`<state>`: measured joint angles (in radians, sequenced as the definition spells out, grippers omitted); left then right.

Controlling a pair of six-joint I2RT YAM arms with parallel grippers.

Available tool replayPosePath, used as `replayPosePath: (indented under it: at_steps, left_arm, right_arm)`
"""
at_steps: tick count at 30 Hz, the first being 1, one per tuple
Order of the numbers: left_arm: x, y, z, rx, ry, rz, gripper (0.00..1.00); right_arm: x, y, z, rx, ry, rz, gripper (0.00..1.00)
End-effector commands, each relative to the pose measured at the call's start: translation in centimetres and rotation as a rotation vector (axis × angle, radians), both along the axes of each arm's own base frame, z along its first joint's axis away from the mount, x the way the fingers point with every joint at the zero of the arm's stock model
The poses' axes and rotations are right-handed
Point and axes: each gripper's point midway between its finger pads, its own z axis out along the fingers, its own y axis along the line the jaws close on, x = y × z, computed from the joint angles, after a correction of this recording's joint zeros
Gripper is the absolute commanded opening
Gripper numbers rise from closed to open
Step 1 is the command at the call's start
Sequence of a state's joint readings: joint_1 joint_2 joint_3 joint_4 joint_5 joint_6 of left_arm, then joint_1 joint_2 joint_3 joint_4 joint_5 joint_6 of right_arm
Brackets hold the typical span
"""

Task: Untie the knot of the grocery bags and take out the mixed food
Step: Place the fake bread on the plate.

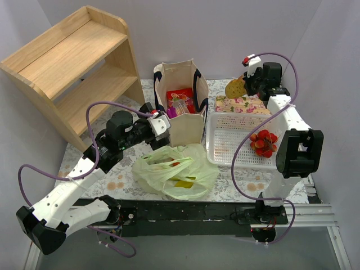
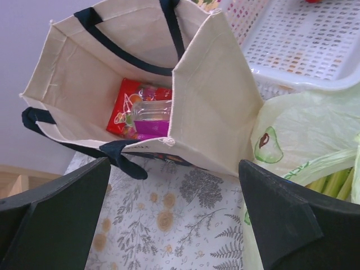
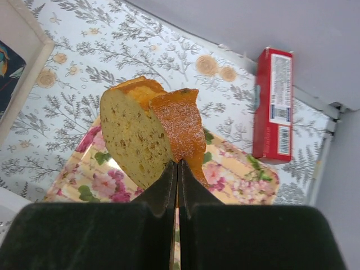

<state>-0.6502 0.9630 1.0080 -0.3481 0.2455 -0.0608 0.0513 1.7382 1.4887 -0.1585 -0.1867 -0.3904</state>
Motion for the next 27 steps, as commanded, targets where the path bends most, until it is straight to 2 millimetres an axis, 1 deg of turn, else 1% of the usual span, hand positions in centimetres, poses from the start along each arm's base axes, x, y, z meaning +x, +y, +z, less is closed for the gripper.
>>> replayPosePath:
  at_steps: [1, 2, 4, 7, 9, 10, 12, 13, 15, 16, 18, 19, 22, 23, 24, 25, 26, 27]
  left_arm:
    - [1.0, 1.0, 1.7, -0.006, -0.063, 0.063, 0.98]
    - [1.0, 1.0, 1.0, 0.001, -0.055, 0.064, 0.98]
    - [1.0, 1.0, 0.5, 0.011, -0.054, 0.059, 0.98]
    - [1.3, 1.1, 0.0, 0.030, -0.047, 0.064, 0.98]
    - [1.5, 1.1, -0.1, 0.036, -0.043, 0.066, 0.98]
    - [1.6, 1.1, -0.2, 0.040, -0.040, 0.069, 0.98]
    - [1.9, 1.1, -0.4, 0.049, -0.032, 0.072, 0.98]
    - [2.0, 1.1, -0.4, 0.051, -0.031, 0.075, 0.98]
    - [2.4, 1.3, -0.9, 0.065, -0.025, 0.088, 0.98]
    - [2.5, 1.3, -1.0, 0.069, -0.023, 0.089, 0.98]
    - [2.8, 1.3, -1.4, 0.077, -0.018, 0.099, 0.98]
    - [2.9, 1.3, -1.4, 0.078, -0.016, 0.101, 0.98]
    - [3.4, 1.2, -1.9, 0.091, -0.007, 0.104, 0.98]
    - [3.4, 1.1, -1.8, 0.092, -0.008, 0.105, 0.98]
    - [3.6, 1.1, -2.2, 0.097, -0.002, 0.106, 0.98]
    - [3.8, 1.0, -2.3, 0.099, 0.000, 0.106, 0.98]
    - [3.9, 0.9, -2.7, 0.106, 0.001, 0.104, 0.98]
    - [4.1, 1.0, -2.8, 0.124, -0.016, 0.103, 0.98]
  right_arm:
    - [0.5, 1.9, -1.1, 0.151, 0.043, 0.006, 0.01]
    - [0.6, 2.2, -2.2, 0.178, 0.079, 0.003, 0.01]
    - [0.6, 2.4, -3.5, 0.200, 0.120, -0.010, 0.01]
    - [1.0, 2.7, -6.4, 0.247, 0.202, -0.041, 0.01]
    - [1.1, 2.8, -7.5, 0.286, 0.238, -0.066, 0.01]
    - [1.2, 2.8, -8.5, 0.295, 0.259, -0.075, 0.01]
    - [1.3, 2.9, -9.2, 0.315, 0.279, -0.086, 0.01]
    - [1.4, 2.9, -10.0, 0.317, 0.295, -0.089, 0.01]
    - [1.6, 3.1, -10.5, 0.320, 0.309, -0.083, 0.01]
    - [1.7, 3.1, -11.4, 0.319, 0.327, -0.086, 0.01]
    - [2.2, 2.7, -11.8, 0.323, 0.331, -0.099, 0.01]
    - [2.7, 2.5, -12.0, 0.336, 0.332, -0.112, 0.01]
    - [3.9, 1.7, -11.7, 0.355, 0.322, -0.136, 0.01]
    - [4.1, 1.2, -11.7, 0.359, 0.320, -0.145, 0.01]
    - [4.3, 1.3, -11.7, 0.359, 0.321, -0.144, 0.01]
    - [4.3, 1.2, -12.2, 0.359, 0.333, -0.148, 0.01]
    - [4.8, -0.7, -12.0, 0.368, 0.322, -0.177, 0.01]
    - [4.9, -1.0, -12.2, 0.369, 0.328, -0.184, 0.01]
